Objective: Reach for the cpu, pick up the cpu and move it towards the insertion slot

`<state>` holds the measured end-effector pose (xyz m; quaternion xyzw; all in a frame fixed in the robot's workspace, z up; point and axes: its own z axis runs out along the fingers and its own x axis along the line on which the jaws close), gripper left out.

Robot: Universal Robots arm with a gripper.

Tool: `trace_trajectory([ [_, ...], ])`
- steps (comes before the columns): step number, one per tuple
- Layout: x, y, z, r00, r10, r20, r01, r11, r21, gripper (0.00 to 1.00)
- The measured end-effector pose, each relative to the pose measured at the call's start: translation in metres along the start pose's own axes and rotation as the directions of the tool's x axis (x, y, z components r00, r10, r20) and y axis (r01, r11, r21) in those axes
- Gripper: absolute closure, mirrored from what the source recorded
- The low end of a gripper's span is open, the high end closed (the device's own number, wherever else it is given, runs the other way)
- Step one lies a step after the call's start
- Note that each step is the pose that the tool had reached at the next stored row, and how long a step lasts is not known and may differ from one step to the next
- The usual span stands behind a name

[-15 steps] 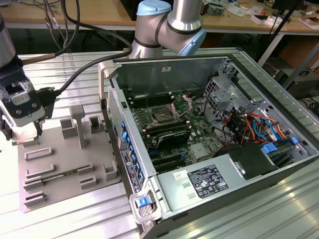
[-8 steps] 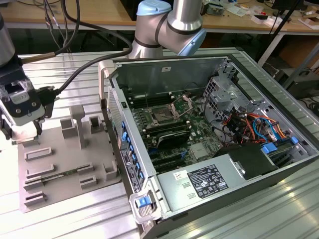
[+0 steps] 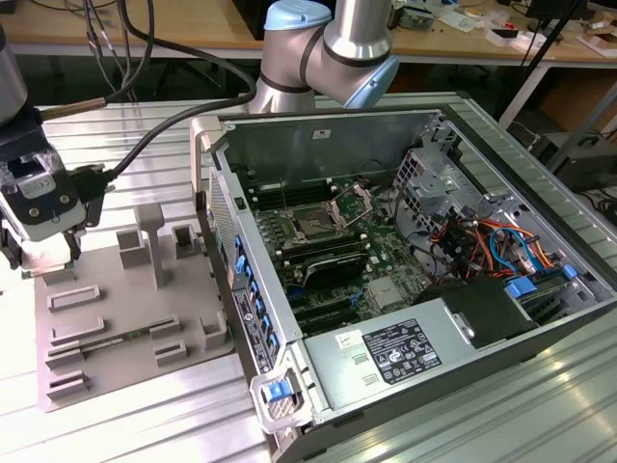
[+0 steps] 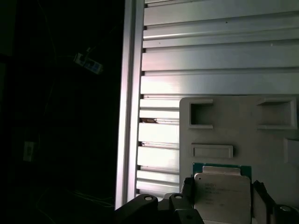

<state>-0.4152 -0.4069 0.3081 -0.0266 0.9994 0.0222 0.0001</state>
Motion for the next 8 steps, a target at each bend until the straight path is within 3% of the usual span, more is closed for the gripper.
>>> trace_trajectory([
  [8, 0.0000, 0.0002, -0.0031, 1.0000, 0.000, 0.0000, 0.000, 1.0000, -0.0010, 0.45],
])
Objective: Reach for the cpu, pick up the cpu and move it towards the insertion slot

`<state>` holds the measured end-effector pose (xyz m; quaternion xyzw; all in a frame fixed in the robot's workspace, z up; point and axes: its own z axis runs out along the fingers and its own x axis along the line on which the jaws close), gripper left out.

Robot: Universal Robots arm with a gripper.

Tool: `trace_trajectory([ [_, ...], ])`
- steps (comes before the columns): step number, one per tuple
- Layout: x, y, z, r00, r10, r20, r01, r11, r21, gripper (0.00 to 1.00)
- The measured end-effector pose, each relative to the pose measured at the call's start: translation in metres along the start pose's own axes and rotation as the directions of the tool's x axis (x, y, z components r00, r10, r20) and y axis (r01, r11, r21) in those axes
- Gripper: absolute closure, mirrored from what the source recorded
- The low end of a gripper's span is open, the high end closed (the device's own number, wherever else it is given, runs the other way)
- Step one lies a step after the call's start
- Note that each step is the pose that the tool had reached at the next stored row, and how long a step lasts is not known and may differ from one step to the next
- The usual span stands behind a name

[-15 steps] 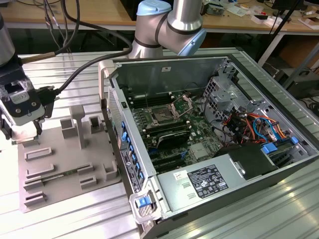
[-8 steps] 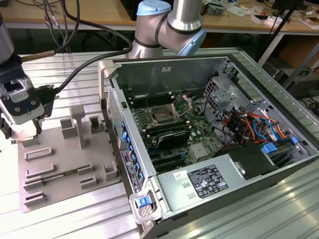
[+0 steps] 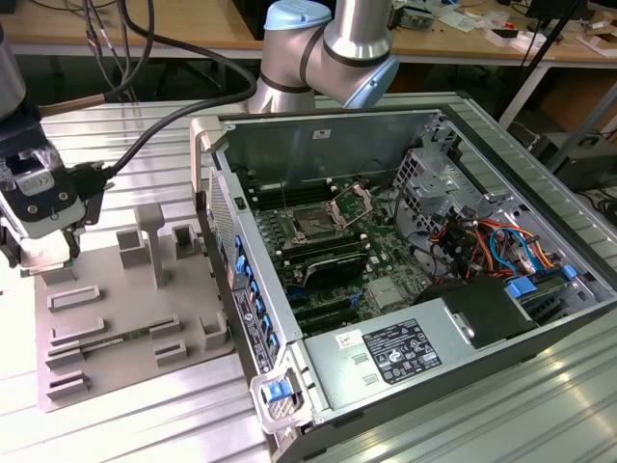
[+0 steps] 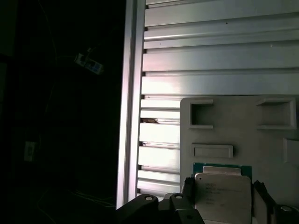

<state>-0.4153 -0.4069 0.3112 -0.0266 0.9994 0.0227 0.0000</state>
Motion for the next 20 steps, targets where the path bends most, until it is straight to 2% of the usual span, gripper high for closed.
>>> trace_trajectory([
  [15, -0.0001, 0.0003, -0.0064, 1.0000, 0.000, 0.0001, 0.000, 1.0000, -0.0021, 0.45],
  [18, 0.0000, 0.0005, -0.0115, 1.0000, 0.000, 0.0003, 0.000, 1.0000, -0.0060, 0.45],
  [20, 0.0000, 0.0005, -0.0121, 1.0000, 0.000, 0.0004, 0.000, 1.0000, -0.0068, 0.45],
])
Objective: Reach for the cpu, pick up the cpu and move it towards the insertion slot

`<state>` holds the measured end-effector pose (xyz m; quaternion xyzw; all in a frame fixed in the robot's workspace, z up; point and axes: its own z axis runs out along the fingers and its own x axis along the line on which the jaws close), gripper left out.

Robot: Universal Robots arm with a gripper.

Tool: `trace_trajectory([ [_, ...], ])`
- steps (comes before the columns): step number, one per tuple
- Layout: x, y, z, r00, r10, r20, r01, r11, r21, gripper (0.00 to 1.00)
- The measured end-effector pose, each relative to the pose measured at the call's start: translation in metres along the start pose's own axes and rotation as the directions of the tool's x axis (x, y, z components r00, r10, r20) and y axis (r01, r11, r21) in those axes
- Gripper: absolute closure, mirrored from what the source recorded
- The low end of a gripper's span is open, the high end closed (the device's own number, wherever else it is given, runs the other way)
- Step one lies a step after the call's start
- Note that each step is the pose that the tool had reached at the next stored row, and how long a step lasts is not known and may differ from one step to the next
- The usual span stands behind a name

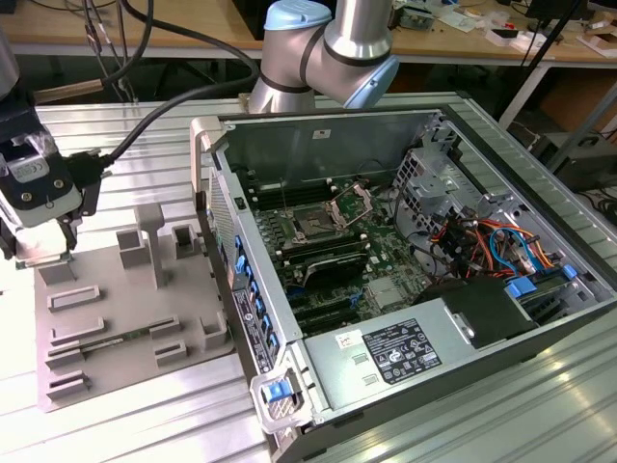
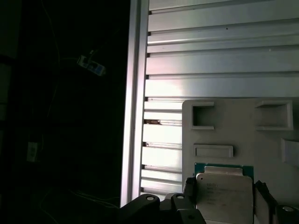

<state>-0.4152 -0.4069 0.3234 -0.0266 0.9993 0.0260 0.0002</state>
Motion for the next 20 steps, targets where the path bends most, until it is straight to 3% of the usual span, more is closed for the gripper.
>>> trace_trajectory([
  [20, 0.0000, 0.0003, -0.0054, 1.0000, 0.000, 0.0004, 0.000, 1.0000, -0.0071, 0.45],
])
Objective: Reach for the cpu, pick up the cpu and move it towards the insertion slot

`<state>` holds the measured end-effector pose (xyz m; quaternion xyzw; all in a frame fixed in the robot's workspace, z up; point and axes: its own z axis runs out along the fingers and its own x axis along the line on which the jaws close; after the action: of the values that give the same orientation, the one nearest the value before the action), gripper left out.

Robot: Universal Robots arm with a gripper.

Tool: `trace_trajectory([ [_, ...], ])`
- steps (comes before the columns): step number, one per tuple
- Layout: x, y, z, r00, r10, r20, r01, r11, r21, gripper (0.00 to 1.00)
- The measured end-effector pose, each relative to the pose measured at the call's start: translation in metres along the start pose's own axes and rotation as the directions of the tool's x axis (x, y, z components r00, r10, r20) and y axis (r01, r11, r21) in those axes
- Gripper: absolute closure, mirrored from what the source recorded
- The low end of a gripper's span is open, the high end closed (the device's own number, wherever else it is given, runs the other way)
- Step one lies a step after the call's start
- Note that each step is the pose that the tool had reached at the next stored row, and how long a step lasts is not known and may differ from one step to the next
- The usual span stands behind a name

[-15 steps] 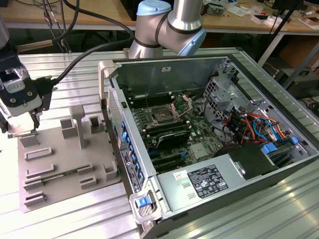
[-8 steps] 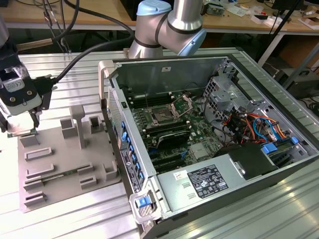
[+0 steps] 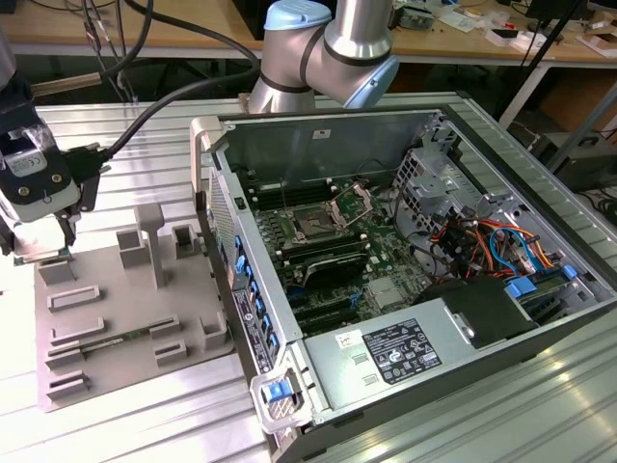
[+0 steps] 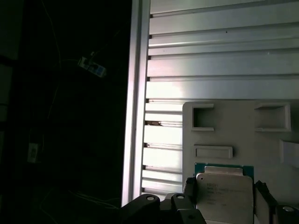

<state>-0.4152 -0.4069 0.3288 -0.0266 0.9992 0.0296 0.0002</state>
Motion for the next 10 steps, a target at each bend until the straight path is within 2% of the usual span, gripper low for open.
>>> trace_trajectory([
  [10, 0.0000, 0.0002, -0.0029, 1.0000, 0.000, 0.0003, 0.000, 1.0000, -0.0041, 0.45],
])
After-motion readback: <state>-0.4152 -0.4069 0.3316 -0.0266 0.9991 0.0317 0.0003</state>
